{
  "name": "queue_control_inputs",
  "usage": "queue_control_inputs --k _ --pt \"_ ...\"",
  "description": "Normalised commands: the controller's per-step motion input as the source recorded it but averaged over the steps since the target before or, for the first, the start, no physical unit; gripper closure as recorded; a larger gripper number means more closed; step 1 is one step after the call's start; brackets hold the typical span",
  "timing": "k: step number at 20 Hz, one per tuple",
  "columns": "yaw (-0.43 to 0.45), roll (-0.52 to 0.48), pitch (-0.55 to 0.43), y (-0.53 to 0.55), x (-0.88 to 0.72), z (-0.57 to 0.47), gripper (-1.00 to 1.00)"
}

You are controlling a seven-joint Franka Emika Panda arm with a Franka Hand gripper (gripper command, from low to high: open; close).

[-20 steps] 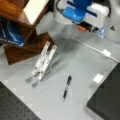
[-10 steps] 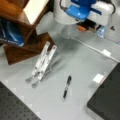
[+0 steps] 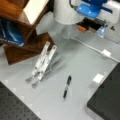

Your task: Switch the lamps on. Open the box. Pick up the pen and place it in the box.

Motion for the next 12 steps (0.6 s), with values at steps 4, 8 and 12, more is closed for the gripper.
queue_control_inputs --k 4,8,12 --pt "0.072 0.125 -0.08 0.19 -0.43 -0.21 -1.0" --pt "0.108 0.164 -0.07 0.13 -0.39 -0.22 -1.0" --pt "0.153 0.141 -0.049 0.1 -0.38 -0.26 -1.0"
